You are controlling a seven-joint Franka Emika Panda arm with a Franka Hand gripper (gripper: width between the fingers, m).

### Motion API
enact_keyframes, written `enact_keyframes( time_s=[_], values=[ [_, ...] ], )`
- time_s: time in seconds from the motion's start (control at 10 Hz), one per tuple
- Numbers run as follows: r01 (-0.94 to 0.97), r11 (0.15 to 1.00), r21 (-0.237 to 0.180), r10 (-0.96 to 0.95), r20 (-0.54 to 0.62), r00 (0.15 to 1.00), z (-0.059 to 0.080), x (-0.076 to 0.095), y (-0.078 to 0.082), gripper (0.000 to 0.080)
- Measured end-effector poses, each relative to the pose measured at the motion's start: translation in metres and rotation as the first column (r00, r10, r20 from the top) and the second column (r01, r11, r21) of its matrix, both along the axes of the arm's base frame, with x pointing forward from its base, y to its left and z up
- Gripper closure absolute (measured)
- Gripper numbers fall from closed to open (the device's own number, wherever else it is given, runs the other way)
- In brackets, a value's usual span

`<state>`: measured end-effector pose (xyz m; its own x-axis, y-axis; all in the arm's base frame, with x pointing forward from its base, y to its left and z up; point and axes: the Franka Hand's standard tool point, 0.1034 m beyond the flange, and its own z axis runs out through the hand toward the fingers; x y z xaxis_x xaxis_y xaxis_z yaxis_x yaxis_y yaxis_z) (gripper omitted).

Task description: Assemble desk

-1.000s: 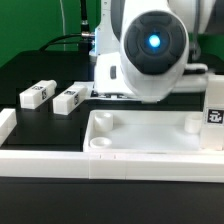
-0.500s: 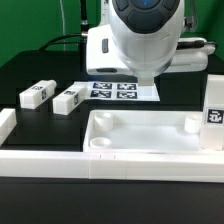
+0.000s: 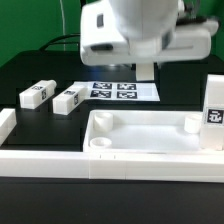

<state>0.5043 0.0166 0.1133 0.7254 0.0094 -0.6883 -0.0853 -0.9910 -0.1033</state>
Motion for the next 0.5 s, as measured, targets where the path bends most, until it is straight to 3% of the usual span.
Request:
enact_keyframes(
  time_s=[0.3,0.5],
  values=[
    [0.017,1.0,-0.019,-0.012,0.199,0.98,0.002,0.016,-0.001,0.0509],
    [0.029,0.999,-0.029,-0.019,0.299,0.954,0.002,0.018,-0.003,0.0509]
  ],
)
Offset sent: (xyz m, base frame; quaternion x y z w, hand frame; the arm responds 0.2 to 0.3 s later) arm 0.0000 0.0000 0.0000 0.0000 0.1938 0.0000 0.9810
